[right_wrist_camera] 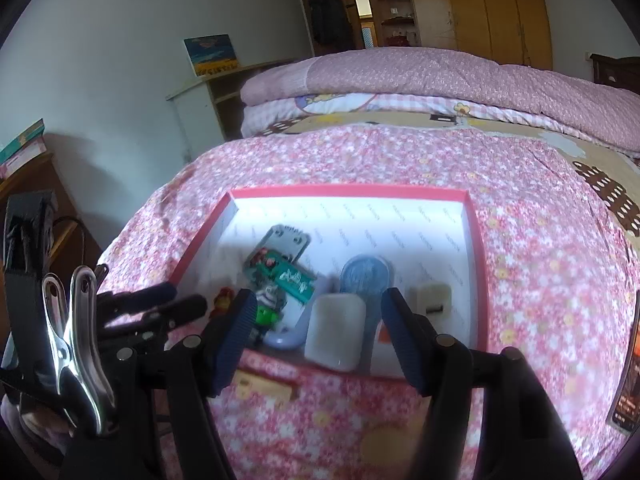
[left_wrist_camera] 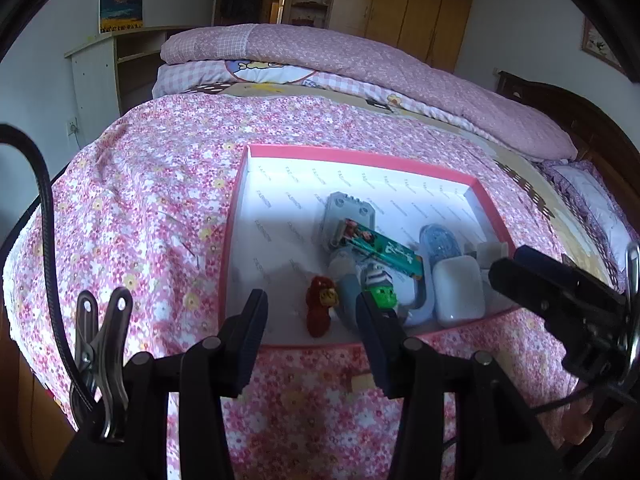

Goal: Organize rigid objects
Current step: 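Withdraw both open tools from the tray toward the wooden clothespin and wooden disc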

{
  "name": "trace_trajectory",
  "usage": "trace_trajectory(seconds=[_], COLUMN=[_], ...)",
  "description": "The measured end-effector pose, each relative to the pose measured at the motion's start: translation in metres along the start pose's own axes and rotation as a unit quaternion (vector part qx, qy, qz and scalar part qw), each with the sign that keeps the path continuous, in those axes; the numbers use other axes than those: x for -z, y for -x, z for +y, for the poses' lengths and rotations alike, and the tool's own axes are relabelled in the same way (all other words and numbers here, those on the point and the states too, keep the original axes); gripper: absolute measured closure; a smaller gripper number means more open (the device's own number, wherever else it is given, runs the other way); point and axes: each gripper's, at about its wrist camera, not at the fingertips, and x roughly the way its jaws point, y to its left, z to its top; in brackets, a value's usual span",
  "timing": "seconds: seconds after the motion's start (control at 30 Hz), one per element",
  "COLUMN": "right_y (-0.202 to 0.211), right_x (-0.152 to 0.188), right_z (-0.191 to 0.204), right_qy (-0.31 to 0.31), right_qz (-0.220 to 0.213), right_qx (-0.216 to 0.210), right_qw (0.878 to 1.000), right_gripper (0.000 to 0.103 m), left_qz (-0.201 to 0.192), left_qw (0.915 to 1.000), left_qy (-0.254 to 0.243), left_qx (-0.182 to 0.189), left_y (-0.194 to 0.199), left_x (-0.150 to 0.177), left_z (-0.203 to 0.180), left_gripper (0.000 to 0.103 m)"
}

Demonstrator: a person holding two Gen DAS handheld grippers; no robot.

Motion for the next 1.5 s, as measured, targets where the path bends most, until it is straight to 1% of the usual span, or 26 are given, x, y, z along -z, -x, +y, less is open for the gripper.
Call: trace_trajectory(seconds=[0.57, 0.77, 1.13, 1.3, 1.4, 1.43, 1.47, 1.5], right_y=[0.032, 0.037, 0.032, 0.024, 0.019, 0.018, 0.016, 0.014], right_x=[0.043, 0.059, 0.087, 0.092, 0.092, 0.092, 0.092, 0.092], right_z=[-0.003, -0.009, -0.017, -0.018, -0.022, -0.023, -0.025, -0.027], right_qy=[-0.003, -0.005, -0.007, 0.004, -0.007, -0.009, -0.012, -0.014], right_qz=[0.008, 0.017, 0.047, 0.052, 0.054, 0.053, 0.052, 0.054], right_qx=[0.004, 0.01, 0.037, 0.061, 0.058, 0.061, 0.065, 0.066], right_qw=[1.0, 1.0, 0.998, 0.997, 0.997, 0.997, 0.996, 0.996], right_gripper=[0.037, 0.037, 0.037, 0.037, 0.037, 0.037, 0.041, 0.048], left_qz=[0.004, 0.016, 0.035, 0.043, 0.047, 0.047, 0.048, 0.049], left_qw=[0.9998, 0.9997, 0.9992, 0.9987, 0.9984, 0.9983, 0.9982, 0.9981], left_qy=[-0.013, -0.012, -0.011, -0.025, -0.027, -0.027, -0.027, -0.028], left_qx=[0.011, 0.016, 0.019, 0.013, 0.017, 0.019, 0.021, 0.024], left_y=[0.021, 0.021, 0.014, 0.007, 0.004, 0.003, 0.003, 0.002], left_x=[0.022, 0.031, 0.046, 0.053, 0.055, 0.055, 0.055, 0.055], left_z=[-0.013, -0.014, -0.016, -0.023, -0.026, -0.026, -0.028, -0.029], left_gripper=[0.055, 0.055, 0.055, 0.055, 0.055, 0.055, 0.055, 0.055])
